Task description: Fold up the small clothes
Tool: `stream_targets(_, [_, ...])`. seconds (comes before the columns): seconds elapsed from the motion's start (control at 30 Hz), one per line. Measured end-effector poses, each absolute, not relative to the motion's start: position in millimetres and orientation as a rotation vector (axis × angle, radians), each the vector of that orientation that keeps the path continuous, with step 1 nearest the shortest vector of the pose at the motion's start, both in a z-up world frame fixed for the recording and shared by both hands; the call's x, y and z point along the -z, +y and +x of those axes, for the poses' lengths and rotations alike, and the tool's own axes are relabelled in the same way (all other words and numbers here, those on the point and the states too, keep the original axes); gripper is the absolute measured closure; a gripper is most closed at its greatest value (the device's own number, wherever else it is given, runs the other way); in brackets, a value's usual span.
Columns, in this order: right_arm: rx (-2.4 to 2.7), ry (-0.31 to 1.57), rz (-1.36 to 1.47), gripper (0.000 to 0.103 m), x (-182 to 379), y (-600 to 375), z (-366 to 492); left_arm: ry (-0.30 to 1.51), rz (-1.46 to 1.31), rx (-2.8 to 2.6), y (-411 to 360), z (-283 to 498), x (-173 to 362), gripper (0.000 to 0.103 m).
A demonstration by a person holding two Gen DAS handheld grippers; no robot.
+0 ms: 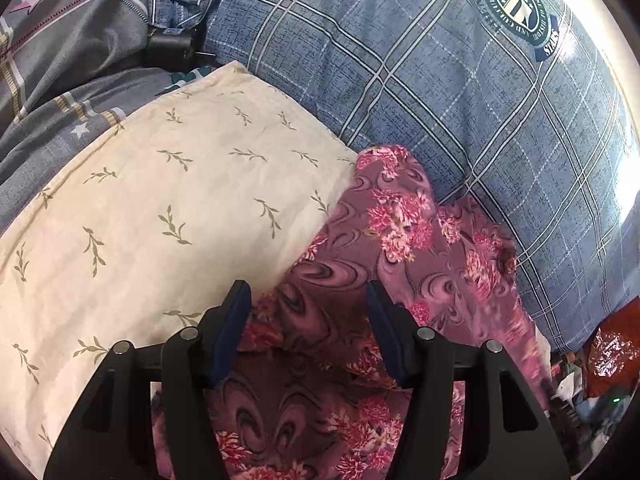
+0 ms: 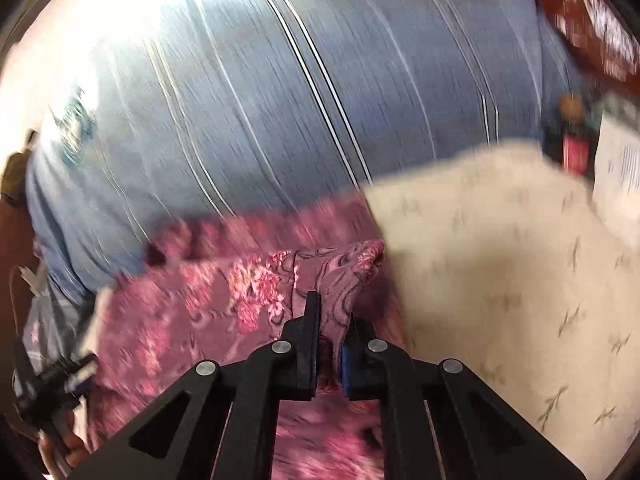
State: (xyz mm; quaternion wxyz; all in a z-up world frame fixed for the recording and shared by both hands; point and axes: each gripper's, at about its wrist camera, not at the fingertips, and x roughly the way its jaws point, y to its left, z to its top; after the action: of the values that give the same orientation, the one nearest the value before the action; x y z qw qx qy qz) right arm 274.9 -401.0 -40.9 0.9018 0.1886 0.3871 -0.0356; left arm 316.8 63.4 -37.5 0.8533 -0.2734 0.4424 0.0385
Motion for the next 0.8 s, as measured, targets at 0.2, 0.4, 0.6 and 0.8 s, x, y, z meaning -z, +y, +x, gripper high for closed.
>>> stream_targets(0.2, [0.139,0.694,0.458,0.088,18.1,-402.5,249.5,0.847,-0.647,-0.092,75.6,301.9,22.5,0.045])
stream_targets(0.4, [-0.031,0.731,0.503,0.083,32.6,-383.7,252.4,0.957,-0.494,-0.047,41.5,319.6,39.3,0.044])
stream_targets(0.6, [-0.035,0.84,0.641,0.083,46.7,-394.0,232.6,1.003,-0.313,-0.043,15.2,312.2,34.9,0.033])
stream_targets(0.8, [0.007,0.804,0.509,0.064,-2.3,-416.9,150.5,1.178,-0.369,0.085,26.1,271.5,21.9,0.033])
